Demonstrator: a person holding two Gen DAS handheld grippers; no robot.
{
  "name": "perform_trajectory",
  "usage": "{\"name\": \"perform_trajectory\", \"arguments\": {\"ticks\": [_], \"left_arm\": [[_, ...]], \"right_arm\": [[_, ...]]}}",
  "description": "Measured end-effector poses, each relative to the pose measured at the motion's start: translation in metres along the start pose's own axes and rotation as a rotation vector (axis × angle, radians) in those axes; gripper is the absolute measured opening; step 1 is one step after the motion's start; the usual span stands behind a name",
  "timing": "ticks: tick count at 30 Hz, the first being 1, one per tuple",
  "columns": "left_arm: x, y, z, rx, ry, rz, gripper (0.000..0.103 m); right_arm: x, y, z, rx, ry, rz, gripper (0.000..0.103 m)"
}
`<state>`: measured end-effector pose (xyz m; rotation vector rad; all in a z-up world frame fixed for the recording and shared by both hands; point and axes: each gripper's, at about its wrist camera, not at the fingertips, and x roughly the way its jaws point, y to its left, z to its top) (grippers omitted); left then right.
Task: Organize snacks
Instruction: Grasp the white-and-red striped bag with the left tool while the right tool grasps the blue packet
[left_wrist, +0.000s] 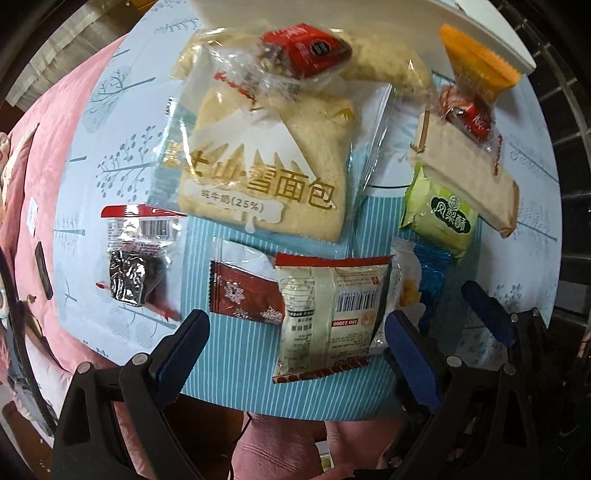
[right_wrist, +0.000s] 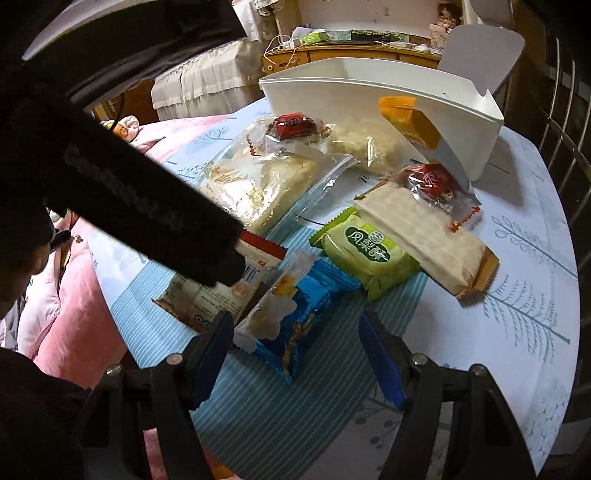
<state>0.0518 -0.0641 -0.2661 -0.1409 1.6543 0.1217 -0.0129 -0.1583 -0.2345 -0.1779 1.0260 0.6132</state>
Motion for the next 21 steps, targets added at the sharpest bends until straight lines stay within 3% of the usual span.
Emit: {"name": "perform_trajectory", "arguments": {"ticks": [9, 17, 21], "left_arm": [[0.023, -0.026, 0.014, 0.031, 0.049, 0.062, 0.090], [0.037, -0.033, 0.011, 0.012, 0.028, 0.010, 0.072], [0.039, -0.034, 0.011, 0.007, 0.024, 0.026, 0.063]], "right_arm": [[0.011, -0.002, -0.002, 0.004, -0.013, 0.031, 0.066], [0.014, 0.007, 0.001, -0.038, -0.020, 0.025, 0.062], [0.015, 0.013, -0.003, -0.076, -0.022, -0.005, 0.056]]}}
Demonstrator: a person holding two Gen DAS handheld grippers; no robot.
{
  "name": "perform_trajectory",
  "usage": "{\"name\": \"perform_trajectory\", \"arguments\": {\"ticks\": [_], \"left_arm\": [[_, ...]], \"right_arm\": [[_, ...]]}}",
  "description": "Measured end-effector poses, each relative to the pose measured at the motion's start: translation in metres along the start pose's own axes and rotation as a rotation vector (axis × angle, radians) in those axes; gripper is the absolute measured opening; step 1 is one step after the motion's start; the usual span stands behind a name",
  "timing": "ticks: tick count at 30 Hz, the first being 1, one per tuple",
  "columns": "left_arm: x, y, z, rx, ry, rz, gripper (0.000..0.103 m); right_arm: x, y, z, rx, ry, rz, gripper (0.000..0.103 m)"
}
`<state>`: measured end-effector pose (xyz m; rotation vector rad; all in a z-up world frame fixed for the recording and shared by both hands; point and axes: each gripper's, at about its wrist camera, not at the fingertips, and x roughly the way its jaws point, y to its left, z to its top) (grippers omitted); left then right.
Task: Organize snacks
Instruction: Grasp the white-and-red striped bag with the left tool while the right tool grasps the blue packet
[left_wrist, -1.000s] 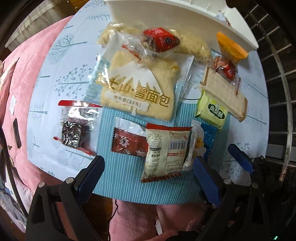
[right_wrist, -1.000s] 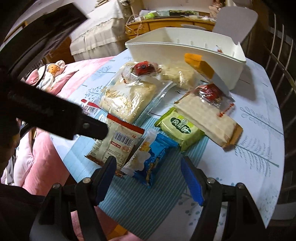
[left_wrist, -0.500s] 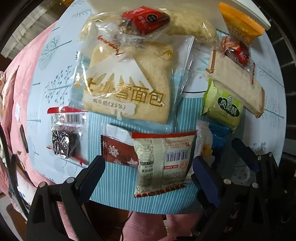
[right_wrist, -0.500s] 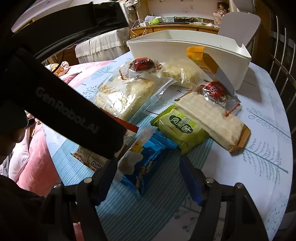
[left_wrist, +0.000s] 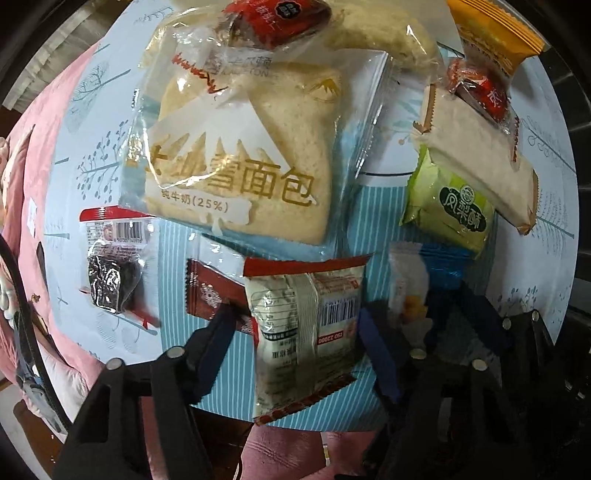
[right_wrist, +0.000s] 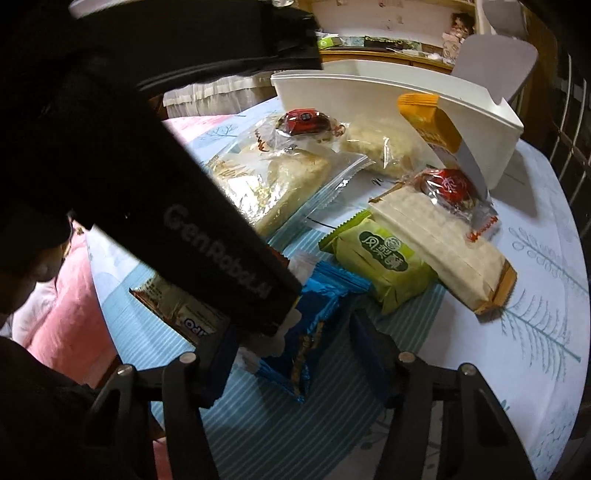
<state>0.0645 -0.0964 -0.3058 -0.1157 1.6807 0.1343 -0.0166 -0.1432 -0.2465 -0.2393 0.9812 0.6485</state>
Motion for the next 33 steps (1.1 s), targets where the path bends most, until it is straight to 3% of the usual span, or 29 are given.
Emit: {"name": "perform_trajectory", "arguments": {"ticks": [2, 10, 21, 27, 33], "left_arm": [[-0.003, 0.002, -0.002, -0.001, -0.004, 0.022, 0.054], [-0.004, 0.006, -0.009, 0.000, -0.006, 0.017, 0.039], [-0.018, 0.036, -0.031, -0.011, -0.034, -0.005, 0.037], [-0.044, 0.049, -0.037, -0.012, -0.052, -0.007, 0.037], [-0.074, 0.078, -0.032, -0.046, -0.120, -0.019, 0.037]], "right_arm": [[-0.003, 0.003, -0.003, -0.006, -0.004, -0.028, 0.042], [-0.007, 0.005, -0.006, -0.001, 0.009, -0.038, 0.033], [-0.018, -0.011, -0.006, 0.043, 0.043, -0.040, 0.030], [-0.033, -0.023, 0.005, 0.075, 0.029, -0.021, 0.030], [-0.056, -0.025, 0.026, 0.057, -0.023, -0.011, 0.030]]}}
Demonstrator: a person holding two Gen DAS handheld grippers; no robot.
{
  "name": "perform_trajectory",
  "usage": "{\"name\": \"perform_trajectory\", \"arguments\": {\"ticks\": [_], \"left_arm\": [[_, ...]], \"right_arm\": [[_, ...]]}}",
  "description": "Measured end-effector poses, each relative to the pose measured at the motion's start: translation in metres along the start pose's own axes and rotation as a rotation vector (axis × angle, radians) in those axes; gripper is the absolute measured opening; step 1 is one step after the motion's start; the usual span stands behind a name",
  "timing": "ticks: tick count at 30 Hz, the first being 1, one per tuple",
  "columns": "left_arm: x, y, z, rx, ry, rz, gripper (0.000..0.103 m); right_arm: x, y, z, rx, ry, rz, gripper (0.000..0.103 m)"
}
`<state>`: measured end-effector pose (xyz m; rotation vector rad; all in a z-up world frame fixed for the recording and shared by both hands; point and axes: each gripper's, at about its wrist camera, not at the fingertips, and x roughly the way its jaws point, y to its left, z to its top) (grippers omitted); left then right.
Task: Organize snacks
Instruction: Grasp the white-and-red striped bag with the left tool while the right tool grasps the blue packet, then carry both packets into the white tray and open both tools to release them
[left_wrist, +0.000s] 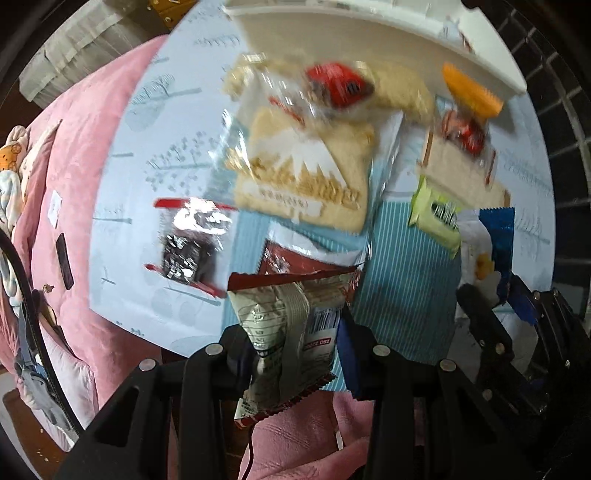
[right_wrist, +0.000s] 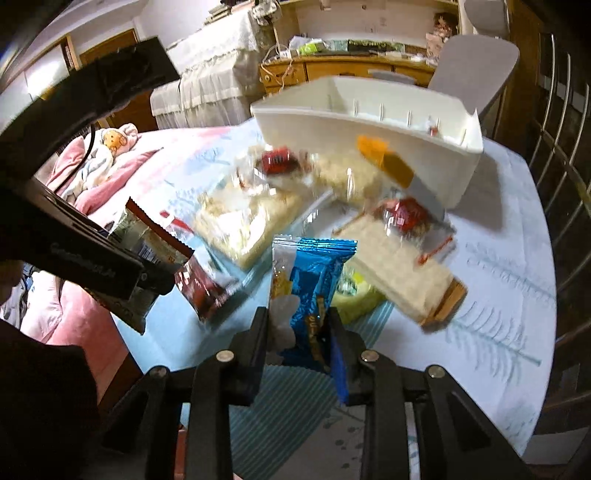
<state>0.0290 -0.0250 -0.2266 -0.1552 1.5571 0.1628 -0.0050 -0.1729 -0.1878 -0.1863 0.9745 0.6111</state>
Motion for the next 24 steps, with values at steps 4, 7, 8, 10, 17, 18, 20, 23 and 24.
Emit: {"name": "perform_trajectory", "arguments": {"ticks": [4, 7, 8, 10, 17, 18, 20, 23, 24], "left_arm": [[-0.021, 0.006, 0.004, 0.001, -0.037, -0.012, 0.037], [-0.038, 0.006, 0.005, 0.006, -0.069, -0.011, 0.037], [-0.046, 0.008, 0.007, 0.010, -0.077, -0.009, 0.037], [-0.063, 0.004, 0.008, 0.012, -0.091, -0.014, 0.037], [-0.115, 0.008, 0.022, 0.041, -0.144, -0.027, 0.037], [-0.123, 0.009, 0.025, 0.050, -0.156, -0.024, 0.037], [-0.134, 0.010, 0.032, 0.068, -0.174, -0.015, 0.037], [-0.150, 0.011, 0.043, 0.090, -0.203, -0.011, 0.037], [-0.155, 0.012, 0.049, 0.100, -0.210, -0.009, 0.037]], "right_arm": [[-0.011, -0.002, 0.016, -0.004, -0.035, -0.005, 0.030], [-0.022, -0.002, 0.026, -0.021, -0.065, -0.019, 0.030], [-0.023, -0.002, 0.030, -0.028, -0.072, -0.025, 0.030], [-0.031, -0.003, 0.037, -0.033, -0.085, -0.029, 0.030], [-0.046, -0.012, 0.075, -0.032, -0.143, -0.046, 0.030], [-0.047, -0.012, 0.078, -0.031, -0.148, -0.047, 0.030], [-0.049, -0.014, 0.089, -0.033, -0.166, -0.056, 0.030], [-0.052, -0.017, 0.103, -0.034, -0.188, -0.070, 0.030], [-0.052, -0.018, 0.108, -0.032, -0.197, -0.074, 0.030]]}}
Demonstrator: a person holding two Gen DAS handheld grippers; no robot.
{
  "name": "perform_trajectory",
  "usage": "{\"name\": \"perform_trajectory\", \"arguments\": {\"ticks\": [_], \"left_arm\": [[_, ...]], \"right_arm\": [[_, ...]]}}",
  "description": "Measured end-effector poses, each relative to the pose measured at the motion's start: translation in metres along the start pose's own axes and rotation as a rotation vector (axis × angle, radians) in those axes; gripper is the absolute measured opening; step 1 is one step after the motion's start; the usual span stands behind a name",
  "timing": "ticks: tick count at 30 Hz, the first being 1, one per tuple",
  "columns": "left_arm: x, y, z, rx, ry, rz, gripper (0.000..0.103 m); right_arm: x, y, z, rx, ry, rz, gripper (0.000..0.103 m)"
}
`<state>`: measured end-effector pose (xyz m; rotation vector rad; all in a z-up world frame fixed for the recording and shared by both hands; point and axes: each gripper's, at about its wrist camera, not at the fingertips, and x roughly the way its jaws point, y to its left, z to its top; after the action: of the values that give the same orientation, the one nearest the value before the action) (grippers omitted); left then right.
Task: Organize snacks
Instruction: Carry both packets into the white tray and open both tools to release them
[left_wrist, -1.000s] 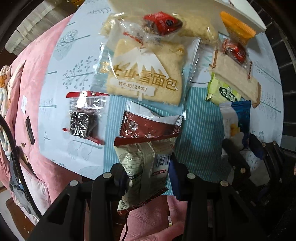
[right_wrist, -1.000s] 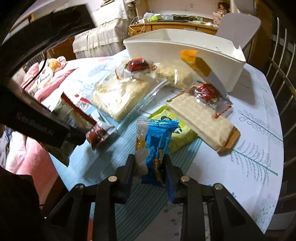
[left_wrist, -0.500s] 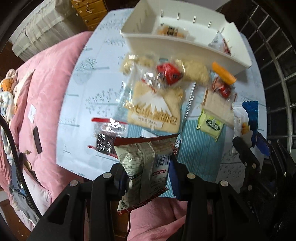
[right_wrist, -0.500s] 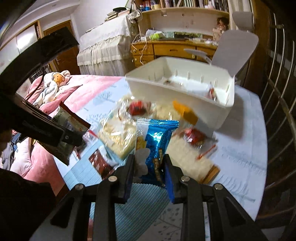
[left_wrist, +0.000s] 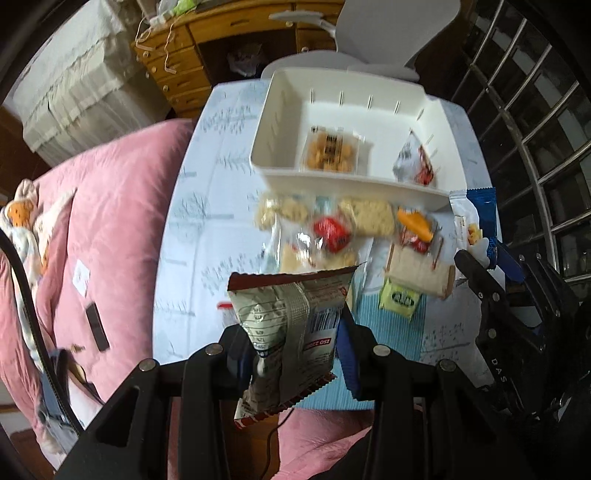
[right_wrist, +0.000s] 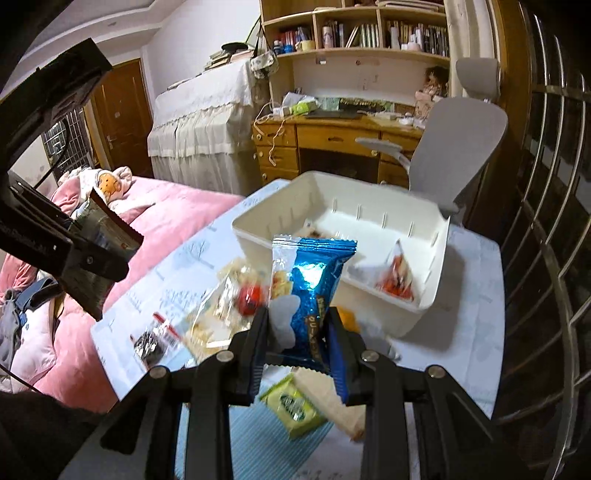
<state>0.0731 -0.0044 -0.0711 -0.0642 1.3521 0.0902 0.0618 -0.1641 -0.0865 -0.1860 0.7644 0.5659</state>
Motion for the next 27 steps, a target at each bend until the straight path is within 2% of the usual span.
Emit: {"name": "perform_trajectory", "arguments": {"ticks": [11, 20, 27], "left_arm": [[-0.004, 0.007, 0.080, 0.123, -0.029, -0.016, 0.038], [0.029, 0.011, 0.147, 0.211, -0.008, -0.078, 0.038], [0.061, 0.017, 0.190, 0.222, 0.013, -0.130, 0.038]], "right_arm": [[0.028, -0.015, 0.042, 0.062, -0.014, -0.078, 0.030], [0.070, -0.031, 0.067, 0.186, 0.026, -0.149, 0.030], [0.103, -0.041, 0.073, 0.267, 0.061, -0.190, 0.030]]}}
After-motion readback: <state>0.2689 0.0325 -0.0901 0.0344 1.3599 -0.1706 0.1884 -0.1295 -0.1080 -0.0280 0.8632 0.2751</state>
